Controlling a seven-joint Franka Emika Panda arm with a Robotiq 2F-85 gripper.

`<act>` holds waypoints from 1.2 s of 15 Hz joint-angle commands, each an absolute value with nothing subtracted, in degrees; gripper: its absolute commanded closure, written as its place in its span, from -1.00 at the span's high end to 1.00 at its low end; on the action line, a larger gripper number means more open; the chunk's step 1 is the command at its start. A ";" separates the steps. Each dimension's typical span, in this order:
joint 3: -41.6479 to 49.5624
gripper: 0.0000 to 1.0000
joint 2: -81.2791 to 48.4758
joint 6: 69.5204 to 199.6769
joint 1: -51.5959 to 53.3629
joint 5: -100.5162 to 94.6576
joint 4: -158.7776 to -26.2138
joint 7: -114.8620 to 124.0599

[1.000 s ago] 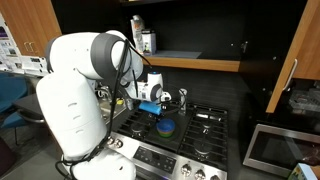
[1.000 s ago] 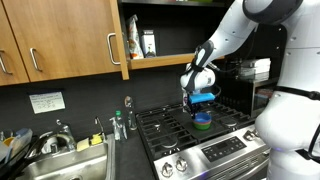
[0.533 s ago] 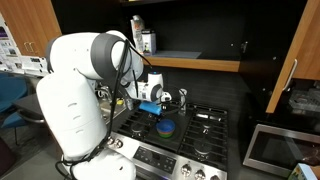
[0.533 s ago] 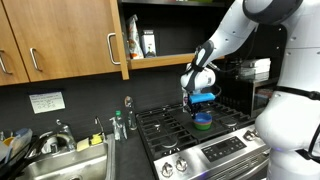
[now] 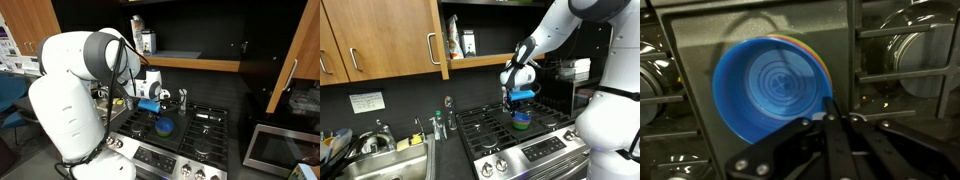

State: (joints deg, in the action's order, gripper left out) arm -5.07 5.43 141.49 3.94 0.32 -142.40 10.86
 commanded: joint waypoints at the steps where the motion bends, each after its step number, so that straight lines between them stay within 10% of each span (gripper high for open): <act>1: -5.47 -0.98 9.79 139.78 4.16 0.05 -143.89 11.55; 18: -9.96 -0.98 21.20 132.26 4.32 -6.27 -146.82 15.41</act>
State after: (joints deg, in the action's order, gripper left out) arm -8.66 16.24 134.24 3.94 -4.48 -144.79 13.46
